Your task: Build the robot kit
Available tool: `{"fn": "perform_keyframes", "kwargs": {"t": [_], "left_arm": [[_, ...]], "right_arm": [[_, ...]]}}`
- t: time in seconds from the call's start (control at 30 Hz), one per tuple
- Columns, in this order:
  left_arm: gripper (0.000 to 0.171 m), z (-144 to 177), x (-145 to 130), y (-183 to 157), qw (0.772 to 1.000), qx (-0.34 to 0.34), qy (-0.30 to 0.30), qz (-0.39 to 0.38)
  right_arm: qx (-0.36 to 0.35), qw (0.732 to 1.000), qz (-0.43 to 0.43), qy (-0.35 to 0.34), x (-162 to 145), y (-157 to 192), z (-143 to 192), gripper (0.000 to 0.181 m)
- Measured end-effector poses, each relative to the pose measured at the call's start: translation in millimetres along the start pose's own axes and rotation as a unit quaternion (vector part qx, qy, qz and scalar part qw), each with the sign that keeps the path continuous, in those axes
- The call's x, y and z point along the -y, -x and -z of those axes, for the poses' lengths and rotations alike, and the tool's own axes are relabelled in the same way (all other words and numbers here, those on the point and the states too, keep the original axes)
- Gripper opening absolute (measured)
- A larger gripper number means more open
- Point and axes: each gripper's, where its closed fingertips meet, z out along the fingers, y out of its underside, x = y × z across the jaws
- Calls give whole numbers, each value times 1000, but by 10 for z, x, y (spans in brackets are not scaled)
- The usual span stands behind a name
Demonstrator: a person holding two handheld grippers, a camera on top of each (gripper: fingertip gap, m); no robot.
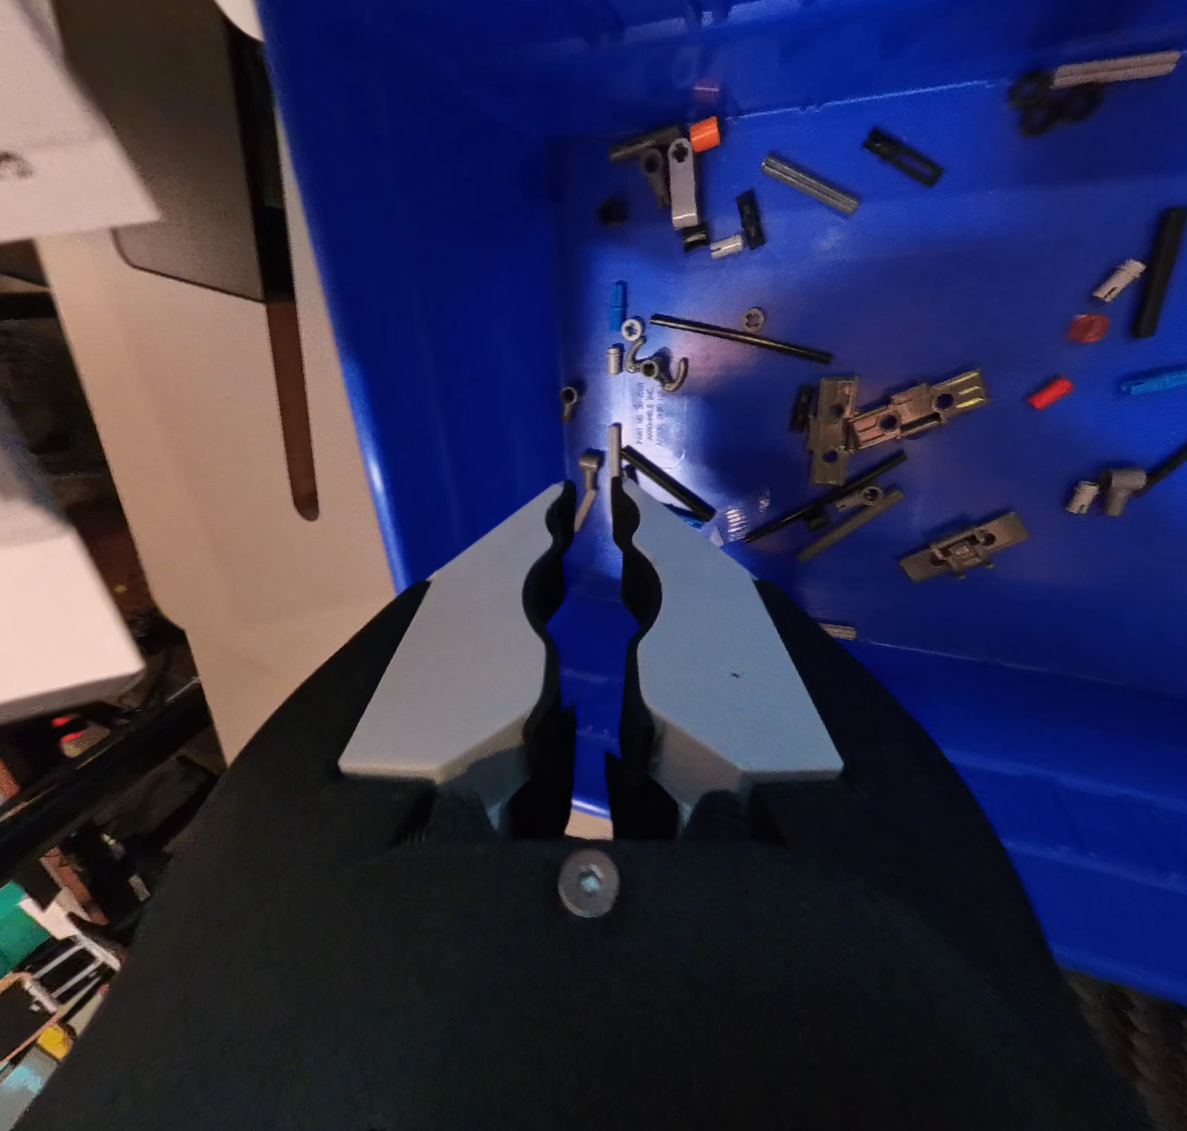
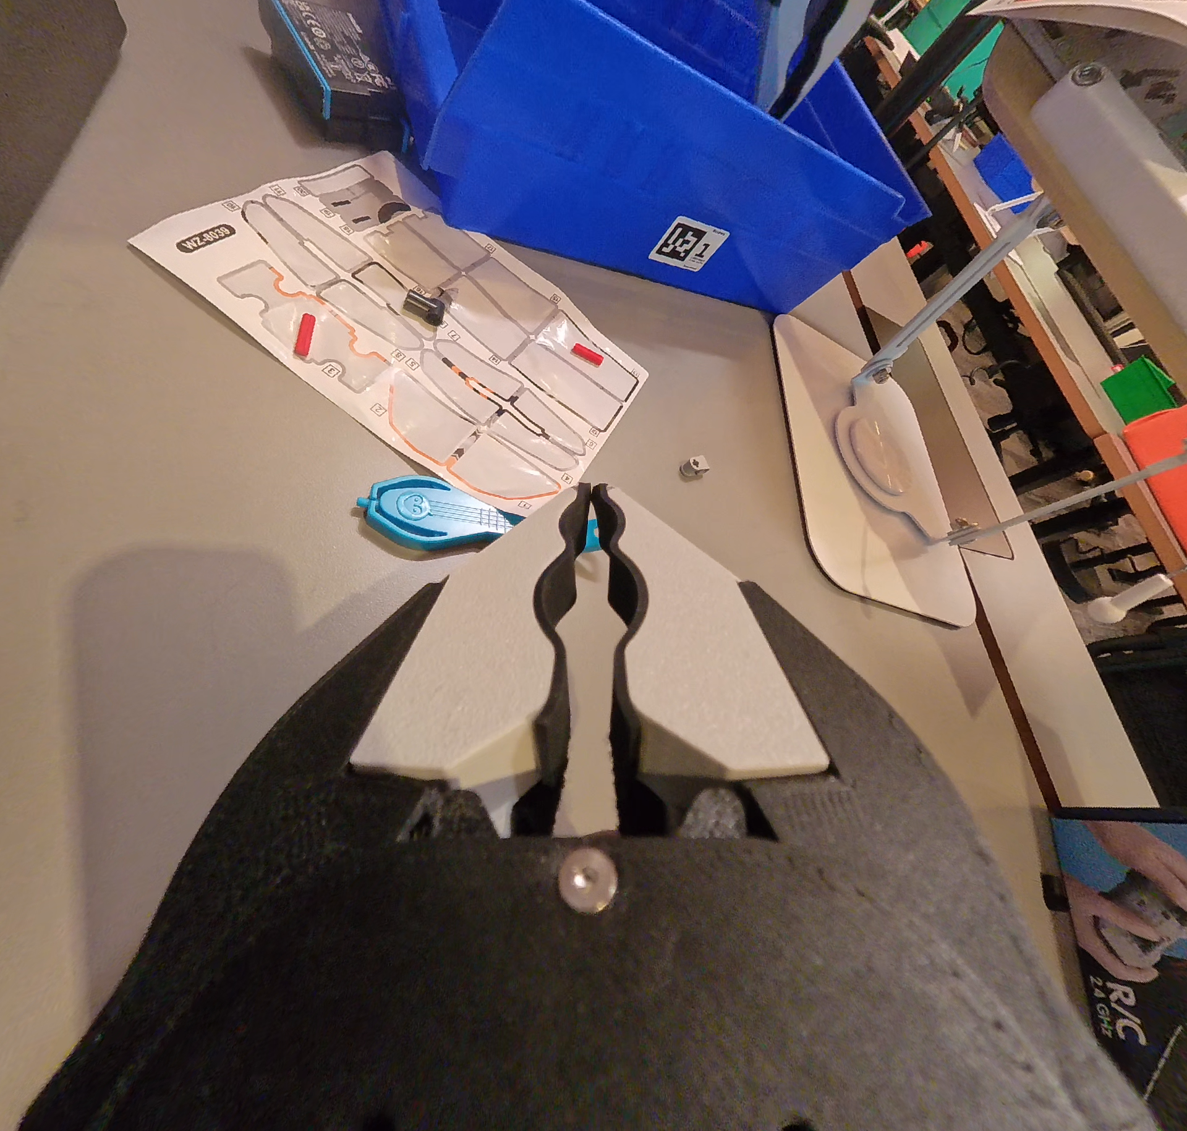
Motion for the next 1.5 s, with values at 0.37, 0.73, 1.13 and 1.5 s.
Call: {"fn": "perform_keyframes", "kwargs": {"t": [0.37,0.73,1.13,1.5], "left_arm": [[14,43,-17,76,1000,21,-11,1],[13,22,-51,78,1000,19,-1,1],[13,-55,-112,-4,1000,2,17,-5],[12,-26,-27,-86,1000,-13,10,-15]], "right_arm": [[-1,1000,0,1,-8,-4,-4,0],[-2,1000,2,2,-6,-11,5,0],[0,1000,3,2,-6,-4,6,0],[-2,1000,7,0,23,-11,28,0]]}}
